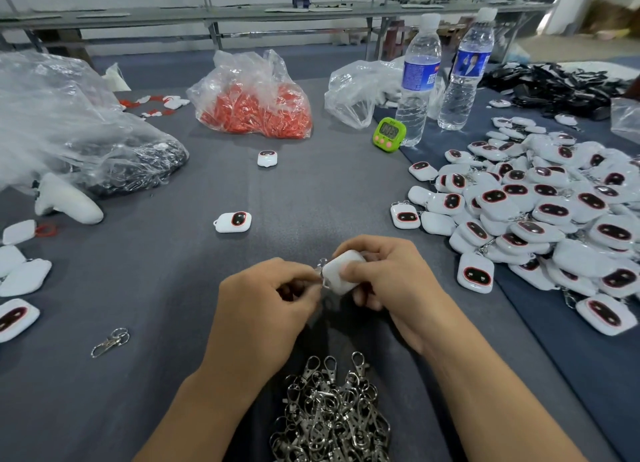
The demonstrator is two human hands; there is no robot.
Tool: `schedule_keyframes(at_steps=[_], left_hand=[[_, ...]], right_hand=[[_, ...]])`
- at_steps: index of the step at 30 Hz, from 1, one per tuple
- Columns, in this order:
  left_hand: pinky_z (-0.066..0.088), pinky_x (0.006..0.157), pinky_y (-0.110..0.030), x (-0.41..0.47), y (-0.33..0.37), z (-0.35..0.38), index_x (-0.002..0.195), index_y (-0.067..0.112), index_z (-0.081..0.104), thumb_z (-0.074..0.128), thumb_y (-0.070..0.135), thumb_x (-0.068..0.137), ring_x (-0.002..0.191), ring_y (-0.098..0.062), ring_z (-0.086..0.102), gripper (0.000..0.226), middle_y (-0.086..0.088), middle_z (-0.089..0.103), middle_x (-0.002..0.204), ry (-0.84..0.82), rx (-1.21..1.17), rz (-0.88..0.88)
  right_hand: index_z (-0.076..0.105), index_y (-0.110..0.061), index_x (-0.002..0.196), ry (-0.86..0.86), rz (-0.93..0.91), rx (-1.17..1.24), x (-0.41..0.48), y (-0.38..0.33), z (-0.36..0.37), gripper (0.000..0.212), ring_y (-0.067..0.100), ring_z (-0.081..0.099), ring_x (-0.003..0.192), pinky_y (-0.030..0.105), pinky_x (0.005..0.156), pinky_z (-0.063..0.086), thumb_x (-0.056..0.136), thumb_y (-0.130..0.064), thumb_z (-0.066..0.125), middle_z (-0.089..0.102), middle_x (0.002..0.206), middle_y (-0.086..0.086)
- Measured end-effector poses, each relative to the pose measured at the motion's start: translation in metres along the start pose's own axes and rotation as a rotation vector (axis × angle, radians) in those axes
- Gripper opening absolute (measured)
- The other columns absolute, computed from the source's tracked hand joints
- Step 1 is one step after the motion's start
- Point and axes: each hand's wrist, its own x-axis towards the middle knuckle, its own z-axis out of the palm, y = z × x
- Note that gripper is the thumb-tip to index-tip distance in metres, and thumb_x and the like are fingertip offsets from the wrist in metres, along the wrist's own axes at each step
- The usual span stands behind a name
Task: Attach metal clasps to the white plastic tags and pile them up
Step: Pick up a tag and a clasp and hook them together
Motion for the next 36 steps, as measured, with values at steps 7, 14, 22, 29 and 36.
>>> schedule_keyframes(at_steps=[7, 14, 22, 29, 36], left_hand=[[0.047, 0.066, -0.006, 0.005, -0.003, 0.0, 0.09, 0.035, 0.082, 0.083, 0.018, 0.08, 0.075, 0.005, 0.07, 0.02, 0.024, 0.074, 0.078, -0.043, -0.245, -0.11], [0.049, 0.057, -0.012, 0.009, 0.0, 0.004, 0.081, 0.042, 0.081, 0.082, 0.024, 0.077, 0.059, -0.003, 0.065, 0.018, 0.003, 0.076, 0.071, -0.103, -0.535, -0.278], [0.042, 0.056, -0.012, 0.006, -0.004, -0.001, 0.075, 0.033, 0.08, 0.086, 0.018, 0.078, 0.056, -0.001, 0.059, 0.017, 0.013, 0.068, 0.063, -0.117, -0.23, -0.062], [0.041, 0.058, -0.025, -0.001, 0.0, 0.003, 0.079, 0.028, 0.077, 0.083, 0.024, 0.082, 0.063, -0.013, 0.056, 0.008, 0.01, 0.058, 0.062, -0.053, 0.108, 0.147], [0.042, 0.053, -0.014, 0.007, 0.002, 0.001, 0.08, 0.043, 0.08, 0.076, 0.023, 0.089, 0.051, 0.0, 0.053, 0.022, 0.016, 0.063, 0.055, -0.226, -0.339, -0.156]], right_hand=[[0.074, -0.009, 0.084, -0.089, 0.098, 0.226, -0.004, -0.008, -0.001, 0.023, 0.013, 0.045, 0.043, 0.023, 0.042, 0.026, 0.091, 0.005, 0.057, 0.066, 0.07, 0.012], [0.076, -0.014, 0.074, -0.11, 0.123, 0.33, -0.004, -0.009, 0.001, 0.031, 0.013, 0.044, 0.043, 0.022, 0.042, 0.024, 0.091, 0.004, 0.057, 0.064, 0.065, 0.009], [0.075, -0.012, 0.081, -0.082, 0.117, 0.278, -0.002, -0.005, 0.002, 0.024, 0.013, 0.046, 0.041, 0.028, 0.054, 0.026, 0.09, 0.004, 0.058, 0.067, 0.067, 0.01], [0.073, -0.009, 0.082, -0.068, 0.103, 0.269, -0.003, -0.004, 0.005, 0.021, 0.013, 0.046, 0.039, 0.02, 0.039, 0.027, 0.09, 0.004, 0.059, 0.065, 0.061, 0.009], [0.077, -0.011, 0.082, -0.109, 0.127, 0.371, -0.003, -0.004, 0.002, 0.026, 0.013, 0.047, 0.045, 0.024, 0.047, 0.031, 0.092, 0.002, 0.056, 0.07, 0.072, 0.011]])
